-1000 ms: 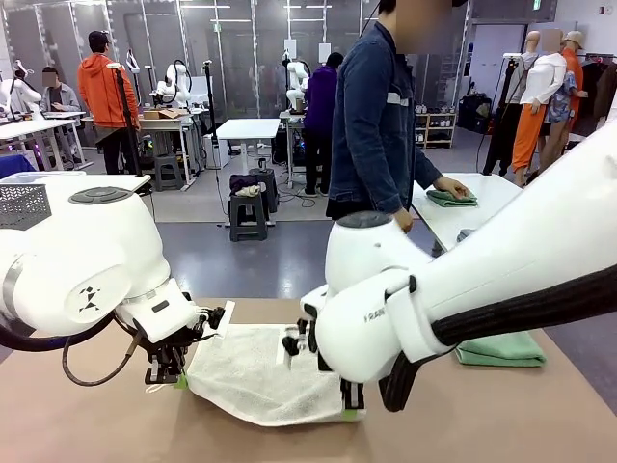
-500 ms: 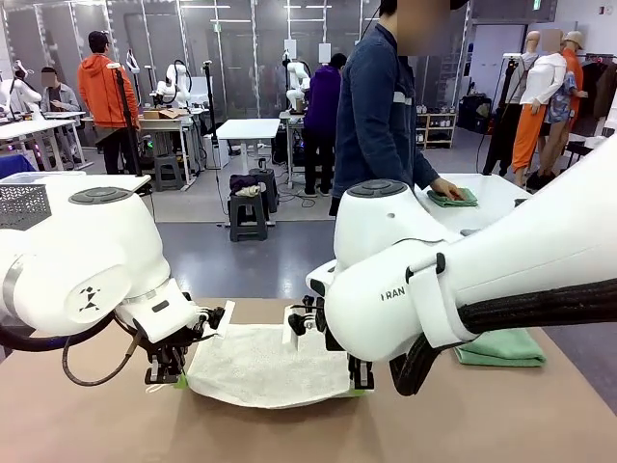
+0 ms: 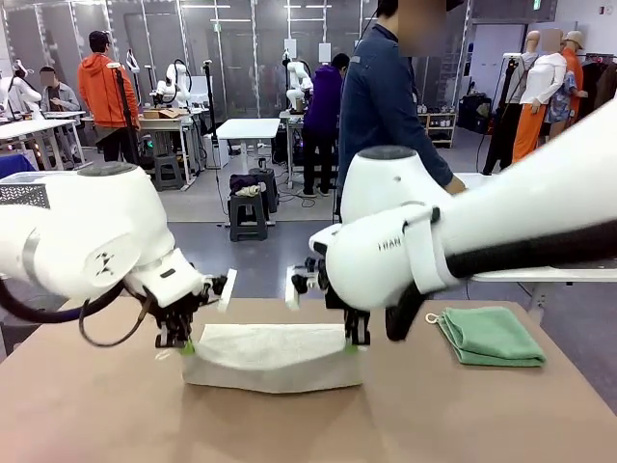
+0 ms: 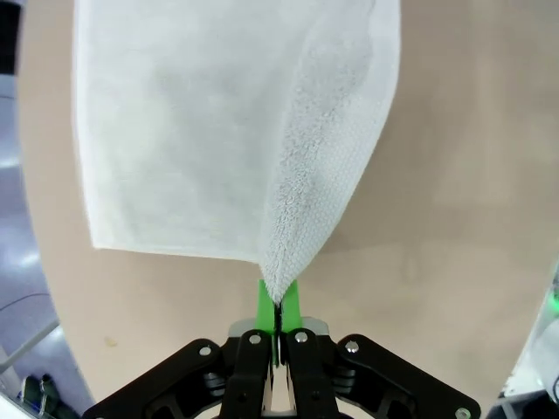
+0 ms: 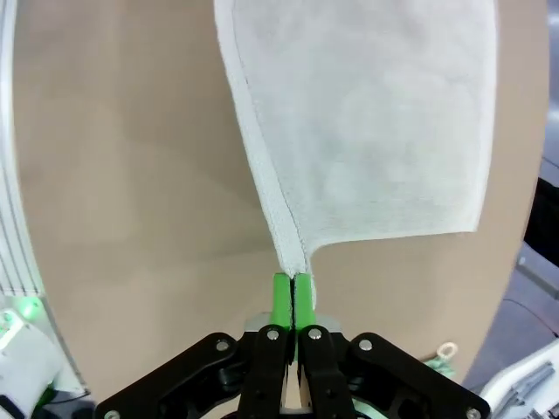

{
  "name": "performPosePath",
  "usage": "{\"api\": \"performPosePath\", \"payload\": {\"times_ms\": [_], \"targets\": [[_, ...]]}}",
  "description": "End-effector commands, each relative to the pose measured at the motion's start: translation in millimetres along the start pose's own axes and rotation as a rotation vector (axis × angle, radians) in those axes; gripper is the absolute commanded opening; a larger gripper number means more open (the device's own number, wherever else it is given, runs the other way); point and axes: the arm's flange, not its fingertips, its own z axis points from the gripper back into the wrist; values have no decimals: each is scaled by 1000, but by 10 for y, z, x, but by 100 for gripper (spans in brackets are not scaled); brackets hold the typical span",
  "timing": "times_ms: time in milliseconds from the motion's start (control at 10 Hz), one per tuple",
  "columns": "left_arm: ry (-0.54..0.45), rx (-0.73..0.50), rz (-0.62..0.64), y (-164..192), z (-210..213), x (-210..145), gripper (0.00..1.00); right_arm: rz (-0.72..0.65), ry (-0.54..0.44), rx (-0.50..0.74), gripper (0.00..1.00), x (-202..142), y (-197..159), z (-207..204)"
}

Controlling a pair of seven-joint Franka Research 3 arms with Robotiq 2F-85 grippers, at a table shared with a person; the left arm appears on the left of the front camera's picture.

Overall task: Fold the towels and place them in the basket.
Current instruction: When a person lays out a Towel with hook on the table, fold it in half twice.

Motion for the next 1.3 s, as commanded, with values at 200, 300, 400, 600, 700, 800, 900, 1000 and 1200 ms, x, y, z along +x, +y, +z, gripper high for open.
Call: {"api": "performPosePath", "payload": {"times_ms": [200, 300, 400, 600, 700, 800, 900, 1000, 1200], "targets": [[64, -11, 57, 736, -147, 34, 3, 26, -16, 60, 1, 147, -882, -285], [49, 0, 55, 944, -280, 30, 3, 34, -18, 55, 1, 160, -1123, -460], [32, -21, 54, 1082, -380, 22, 3, 37, -18, 59, 1, 183, -1255, -604], [29, -67, 61, 1293, -578, 18, 3, -25, 6, 73, 1, 203, -1396, -829], [23, -66, 58, 1434, -670, 21, 3, -74, 19, 62, 1, 150, -1498, -912], [23, -77, 71, 1494, -711, 19, 3, -99, 23, 58, 1, 102, -1527, -951], [31, -89, 86, 1537, -748, 8, 3, -114, 27, 64, 1, 54, -1538, -975], [38, -96, 102, 1563, -776, -7, 3, -129, 30, 63, 1, 17, -1545, -990], [50, -87, 126, 1645, -840, -62, 3, -137, 33, 33, 1, -56, -1615, -1015]]}}
